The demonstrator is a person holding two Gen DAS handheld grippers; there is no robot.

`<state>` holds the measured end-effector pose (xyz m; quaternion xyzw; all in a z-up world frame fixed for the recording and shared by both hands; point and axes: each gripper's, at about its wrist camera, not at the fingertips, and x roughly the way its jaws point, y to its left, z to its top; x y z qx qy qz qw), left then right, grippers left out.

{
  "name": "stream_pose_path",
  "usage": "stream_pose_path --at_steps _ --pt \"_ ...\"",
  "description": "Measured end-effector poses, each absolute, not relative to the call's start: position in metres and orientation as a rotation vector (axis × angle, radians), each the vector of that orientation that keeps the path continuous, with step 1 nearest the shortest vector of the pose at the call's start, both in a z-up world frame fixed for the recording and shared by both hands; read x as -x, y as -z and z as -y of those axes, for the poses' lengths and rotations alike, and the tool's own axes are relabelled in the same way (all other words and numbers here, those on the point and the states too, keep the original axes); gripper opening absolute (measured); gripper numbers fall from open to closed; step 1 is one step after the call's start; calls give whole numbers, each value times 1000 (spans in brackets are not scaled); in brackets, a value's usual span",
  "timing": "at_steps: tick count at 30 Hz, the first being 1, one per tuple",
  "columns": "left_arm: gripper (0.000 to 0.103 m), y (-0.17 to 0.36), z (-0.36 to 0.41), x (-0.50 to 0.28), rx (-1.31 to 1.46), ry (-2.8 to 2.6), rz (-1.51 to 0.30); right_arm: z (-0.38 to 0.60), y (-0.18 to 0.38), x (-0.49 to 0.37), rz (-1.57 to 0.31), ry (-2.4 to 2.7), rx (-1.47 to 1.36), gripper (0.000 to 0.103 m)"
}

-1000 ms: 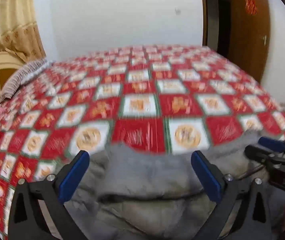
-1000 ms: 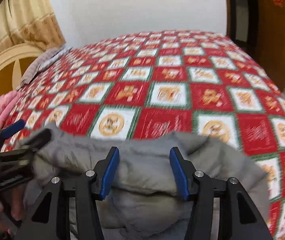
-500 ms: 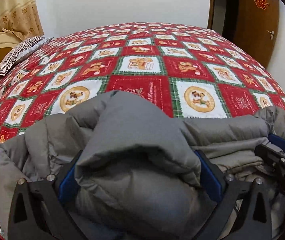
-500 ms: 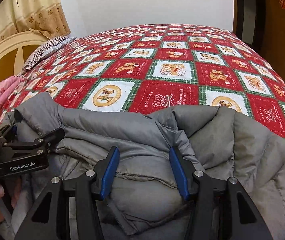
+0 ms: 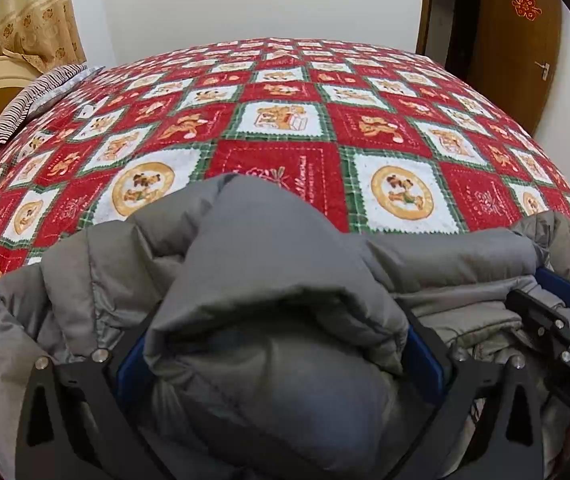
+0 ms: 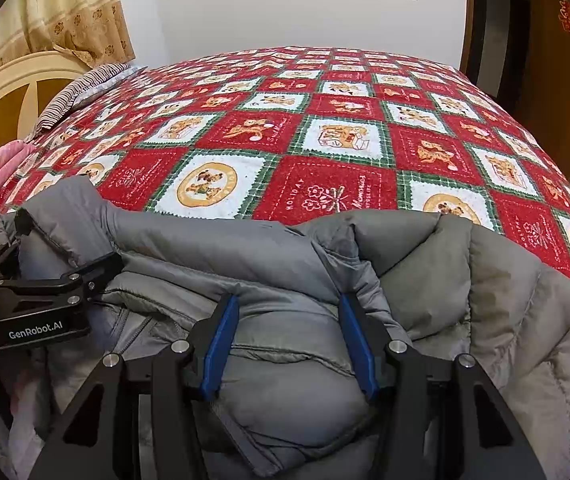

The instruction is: Fold large clothes

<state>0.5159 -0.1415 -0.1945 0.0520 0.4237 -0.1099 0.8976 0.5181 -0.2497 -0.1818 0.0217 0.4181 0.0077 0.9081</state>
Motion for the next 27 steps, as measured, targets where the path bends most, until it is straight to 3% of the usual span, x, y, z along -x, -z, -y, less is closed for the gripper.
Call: stream_pose_path --at_steps 20,27 --pt "103 194 140 -516 -99 232 -874 250 184 -518 -856 -18 -49 53" --pt "103 156 115 -500 31 186 -756 251 184 -515 -843 -21 -58 53"
